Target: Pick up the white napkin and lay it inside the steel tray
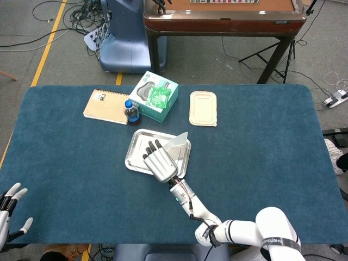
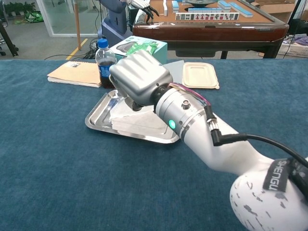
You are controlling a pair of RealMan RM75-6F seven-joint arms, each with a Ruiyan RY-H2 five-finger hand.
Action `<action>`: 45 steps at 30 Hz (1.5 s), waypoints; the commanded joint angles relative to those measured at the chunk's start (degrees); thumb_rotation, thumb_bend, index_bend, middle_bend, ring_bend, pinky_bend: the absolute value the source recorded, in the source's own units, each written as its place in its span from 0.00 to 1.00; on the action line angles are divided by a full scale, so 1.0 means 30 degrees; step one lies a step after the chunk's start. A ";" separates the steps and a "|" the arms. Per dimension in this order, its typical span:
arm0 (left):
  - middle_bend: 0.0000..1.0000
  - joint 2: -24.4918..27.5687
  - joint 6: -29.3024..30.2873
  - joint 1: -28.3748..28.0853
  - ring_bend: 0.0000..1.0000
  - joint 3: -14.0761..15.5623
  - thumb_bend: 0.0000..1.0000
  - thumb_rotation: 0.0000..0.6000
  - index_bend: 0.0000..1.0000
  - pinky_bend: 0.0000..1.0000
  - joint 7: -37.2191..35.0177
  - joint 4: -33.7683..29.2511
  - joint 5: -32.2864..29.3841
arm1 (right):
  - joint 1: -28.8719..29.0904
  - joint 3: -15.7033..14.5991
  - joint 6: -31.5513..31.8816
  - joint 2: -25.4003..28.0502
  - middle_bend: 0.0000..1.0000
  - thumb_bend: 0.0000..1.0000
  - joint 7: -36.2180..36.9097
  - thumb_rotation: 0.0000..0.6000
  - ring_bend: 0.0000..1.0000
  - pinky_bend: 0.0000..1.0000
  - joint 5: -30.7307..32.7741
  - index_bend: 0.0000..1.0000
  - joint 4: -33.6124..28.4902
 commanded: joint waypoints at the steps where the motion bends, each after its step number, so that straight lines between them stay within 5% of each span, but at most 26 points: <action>1: 0.09 -0.0012 -0.0029 -0.0021 0.09 -0.0007 0.24 1.00 0.17 0.00 -0.0005 0.0006 -0.0006 | -0.0346 -0.0228 0.0052 0.0168 0.46 0.41 -0.0231 1.00 0.25 0.30 -0.0043 0.68 -0.0445; 25: 0.09 0.0045 -0.0091 -0.0077 0.09 0.0023 0.24 1.00 0.17 0.00 0.0112 -0.0110 0.0030 | -0.2570 -0.1537 0.0622 0.2299 0.38 0.29 -0.0366 1.00 0.22 0.28 -0.1292 0.31 -0.4041; 39: 0.09 0.0163 0.0055 0.0003 0.09 0.0045 0.24 1.00 0.17 0.00 0.0170 -0.0217 0.0038 | -0.1359 0.0074 -0.1492 0.0754 0.32 0.26 -0.0642 1.00 0.18 0.26 -0.0030 0.21 -0.2479; 45: 0.09 0.0203 0.0127 0.0126 0.09 0.0085 0.24 1.00 0.17 0.00 0.0082 -0.0169 -0.0048 | -0.1035 0.0038 -0.2065 0.0370 0.30 0.24 -0.1033 1.00 0.16 0.25 0.0198 0.20 -0.2312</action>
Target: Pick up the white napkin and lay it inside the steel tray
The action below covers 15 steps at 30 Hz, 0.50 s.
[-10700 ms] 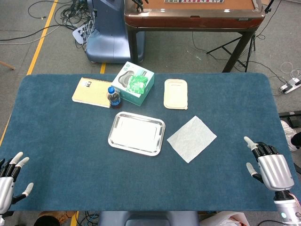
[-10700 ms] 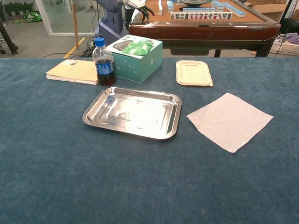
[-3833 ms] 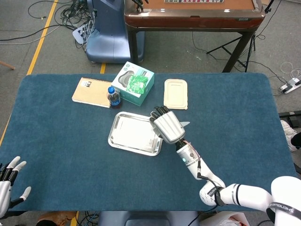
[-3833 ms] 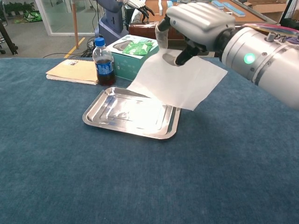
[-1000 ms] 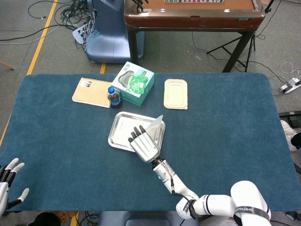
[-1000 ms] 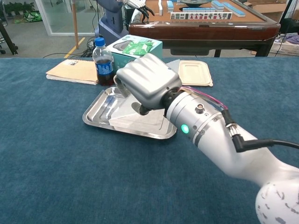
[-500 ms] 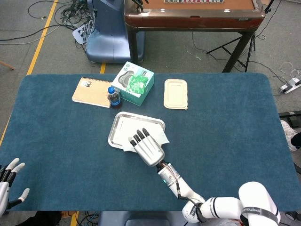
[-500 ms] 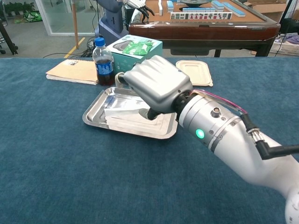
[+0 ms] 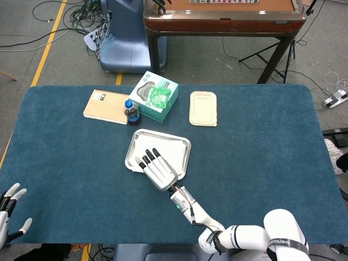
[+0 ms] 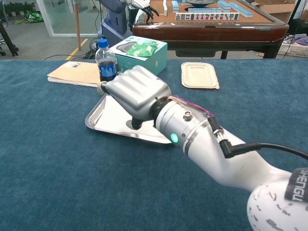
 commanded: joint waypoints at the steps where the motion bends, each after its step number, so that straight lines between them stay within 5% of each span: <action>1: 0.09 0.0012 -0.0041 0.0017 0.09 0.0033 0.24 1.00 0.17 0.00 -0.0029 0.0038 -0.0018 | 0.0121 -0.0017 -0.0166 -0.0187 0.30 0.24 -0.0238 1.00 0.16 0.25 0.0131 0.20 0.0178; 12: 0.09 -0.0007 0.0120 0.0114 0.09 0.0033 0.24 1.00 0.17 0.00 -0.0138 0.0135 0.0031 | 0.0202 0.0214 -0.1013 -0.0070 0.28 0.25 0.0433 1.00 0.14 0.25 0.0831 0.20 0.0008; 15: 0.09 0.0044 0.0239 0.0214 0.09 0.0024 0.24 1.00 0.17 0.00 -0.0115 0.0091 -0.0033 | 0.0407 0.0540 -0.2244 0.0615 0.25 0.45 0.0478 1.00 0.11 0.22 0.1953 0.20 -0.0782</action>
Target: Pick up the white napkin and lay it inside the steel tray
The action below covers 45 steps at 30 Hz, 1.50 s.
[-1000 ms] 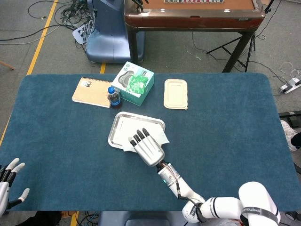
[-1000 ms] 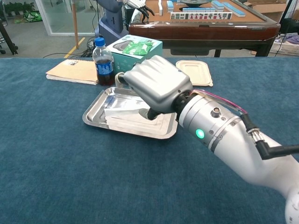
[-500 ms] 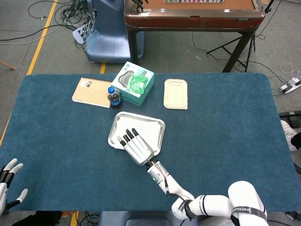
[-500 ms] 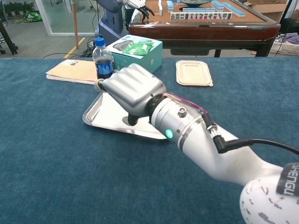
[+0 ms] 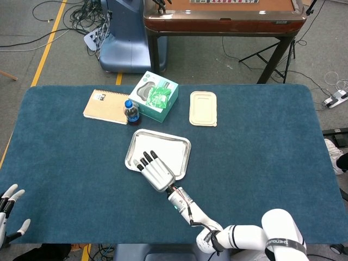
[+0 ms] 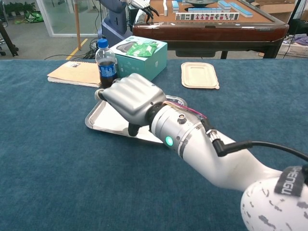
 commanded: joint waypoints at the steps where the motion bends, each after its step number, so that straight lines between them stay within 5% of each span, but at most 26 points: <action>1: 0.09 0.0039 0.0063 0.0066 0.09 -0.0005 0.24 1.00 0.17 0.00 0.0027 -0.0048 -0.0056 | 0.0280 0.0402 -0.1408 0.0819 0.24 0.54 0.0137 1.00 0.10 0.21 0.1273 0.20 -0.0867; 3: 0.09 0.0061 0.0081 0.0095 0.09 -0.0003 0.24 1.00 0.17 0.00 0.0056 -0.0091 -0.0076 | 0.0457 0.0576 -0.2075 0.1193 0.21 0.73 0.0102 1.00 0.07 0.18 0.2012 0.20 -0.1216; 6: 0.09 0.0046 0.0055 0.0111 0.09 0.0005 0.24 1.00 0.17 0.00 0.0102 -0.0136 -0.0099 | 0.0819 0.0714 -0.2811 0.1657 0.18 0.87 -0.0206 1.00 0.03 0.12 0.3033 0.20 -0.1618; 10: 0.09 0.0033 0.0043 0.0130 0.09 -0.0009 0.24 1.00 0.17 0.00 0.0172 -0.0179 -0.0141 | 0.1283 0.0875 -0.3478 0.2041 0.14 0.96 -0.0195 1.00 0.00 0.06 0.4333 0.20 -0.1984; 29: 0.09 -0.0062 -0.0125 0.0170 0.09 -0.0026 0.24 1.00 0.17 0.00 0.0187 -0.0124 -0.0282 | 0.2393 -0.0397 -0.3181 0.2167 0.11 0.97 -0.0096 0.99 0.00 0.00 0.6131 0.28 -0.0870; 45: 0.09 0.0047 -0.0067 0.0226 0.09 -0.0097 0.24 1.00 0.17 0.00 0.0098 -0.0078 -0.0369 | 0.3273 -0.0505 -0.3446 0.0905 0.11 0.97 0.0210 0.99 0.00 0.00 0.7065 0.28 0.1488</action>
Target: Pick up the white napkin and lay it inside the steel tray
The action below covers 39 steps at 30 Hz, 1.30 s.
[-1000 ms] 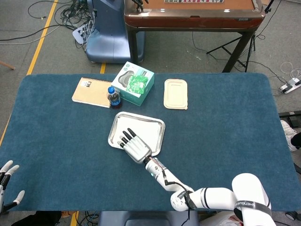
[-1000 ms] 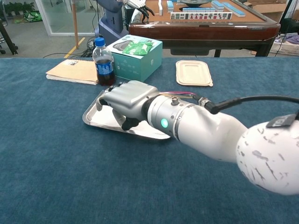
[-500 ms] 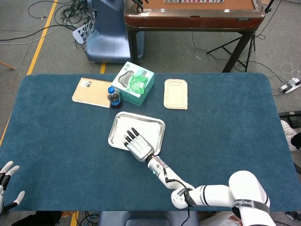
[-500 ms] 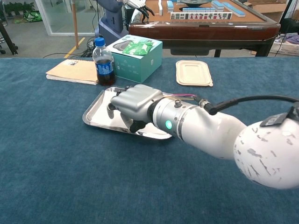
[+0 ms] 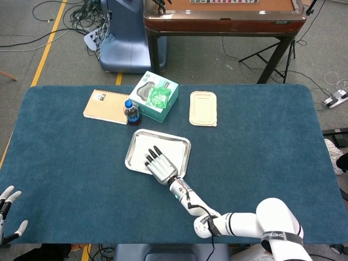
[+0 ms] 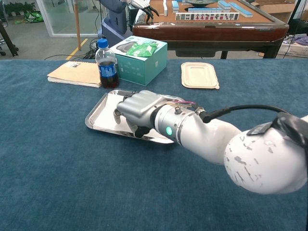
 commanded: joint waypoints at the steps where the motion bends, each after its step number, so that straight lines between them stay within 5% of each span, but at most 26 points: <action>1: 0.09 0.0011 -0.0004 0.0013 0.09 -0.0001 0.24 1.00 0.17 0.00 -0.0012 0.0010 -0.0018 | 0.0203 0.0037 -0.0097 -0.0291 0.11 0.97 0.0013 0.99 0.00 0.00 0.0221 0.28 0.0429; 23: 0.09 -0.0009 -0.0156 0.0043 0.09 -0.0033 0.24 1.00 0.17 0.00 -0.0271 0.0285 -0.0182 | 0.0850 0.0516 0.0118 -0.1587 0.11 0.97 0.0083 0.99 0.00 0.00 0.0848 0.28 0.2393; 33: 0.09 -0.0008 -0.0113 0.0009 0.09 -0.0056 0.24 1.00 0.17 0.00 -0.0291 0.0245 -0.0062 | 0.0620 0.0466 0.0584 -0.1171 0.10 0.97 0.0316 0.99 0.00 0.00 0.0392 0.28 0.1606; 39: 0.09 0.0081 0.0031 0.0045 0.09 -0.0129 0.24 1.00 0.17 0.00 -0.0330 0.0228 -0.0084 | -0.0458 0.0183 0.2761 0.0719 0.11 0.94 0.0364 0.99 0.00 0.00 -0.0836 0.28 -0.1149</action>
